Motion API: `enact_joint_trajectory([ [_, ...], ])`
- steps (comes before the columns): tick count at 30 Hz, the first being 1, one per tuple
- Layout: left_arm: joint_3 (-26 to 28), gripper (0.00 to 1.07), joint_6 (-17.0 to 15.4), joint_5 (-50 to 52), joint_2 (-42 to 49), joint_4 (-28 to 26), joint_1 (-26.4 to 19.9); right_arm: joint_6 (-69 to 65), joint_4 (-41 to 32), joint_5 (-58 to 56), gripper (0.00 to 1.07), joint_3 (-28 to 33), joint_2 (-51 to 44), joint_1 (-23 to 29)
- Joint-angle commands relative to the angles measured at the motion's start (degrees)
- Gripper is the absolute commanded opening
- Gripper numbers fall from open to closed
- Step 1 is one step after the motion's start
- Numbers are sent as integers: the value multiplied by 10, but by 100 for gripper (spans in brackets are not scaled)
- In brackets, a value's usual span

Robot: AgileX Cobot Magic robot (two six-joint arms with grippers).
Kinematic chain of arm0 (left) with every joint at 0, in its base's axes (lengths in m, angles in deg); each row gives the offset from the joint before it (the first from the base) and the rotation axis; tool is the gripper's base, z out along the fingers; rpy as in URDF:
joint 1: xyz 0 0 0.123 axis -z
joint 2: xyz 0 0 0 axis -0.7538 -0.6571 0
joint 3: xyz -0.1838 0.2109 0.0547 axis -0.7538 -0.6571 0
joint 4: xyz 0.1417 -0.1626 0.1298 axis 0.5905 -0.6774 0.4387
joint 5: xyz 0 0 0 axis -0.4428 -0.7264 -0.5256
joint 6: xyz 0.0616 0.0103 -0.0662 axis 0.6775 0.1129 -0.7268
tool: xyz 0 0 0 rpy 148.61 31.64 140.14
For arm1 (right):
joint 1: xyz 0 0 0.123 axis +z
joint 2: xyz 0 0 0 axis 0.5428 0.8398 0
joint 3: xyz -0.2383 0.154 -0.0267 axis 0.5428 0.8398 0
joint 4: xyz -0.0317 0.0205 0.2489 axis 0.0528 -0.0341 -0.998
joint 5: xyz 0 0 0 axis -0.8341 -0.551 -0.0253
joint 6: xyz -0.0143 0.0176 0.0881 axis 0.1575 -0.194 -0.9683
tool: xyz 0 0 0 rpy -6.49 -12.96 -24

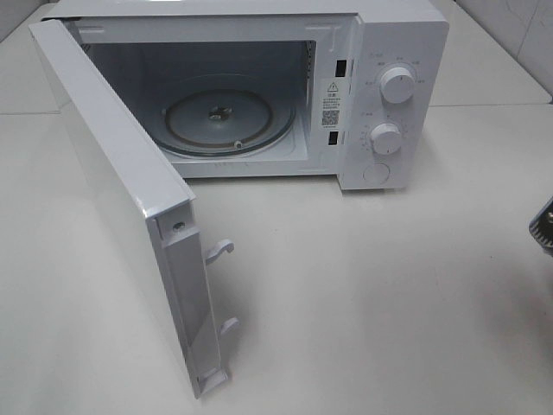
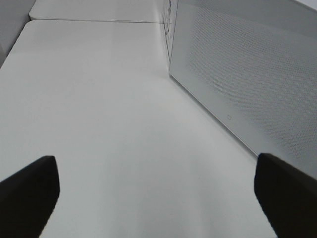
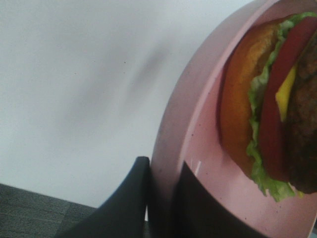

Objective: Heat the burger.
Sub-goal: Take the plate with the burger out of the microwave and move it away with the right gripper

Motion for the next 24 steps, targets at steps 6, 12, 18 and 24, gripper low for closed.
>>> enact_joint_trajectory([
  [6,-1,100,-3,1,7,-1,-2,-146,62,-21,3,-19,77,-1],
  [12,-1,100,-3,1,7,-1,-2,-203,64,-28,4,-19,128,-1],
  [18,-1,100,-3,1,7,-1,-2,-270,70,-7,4,-23,193,-33],
  [24,-1,100,-3,1,7,-1,-2,-289,86,28,5,-34,233,-82],
])
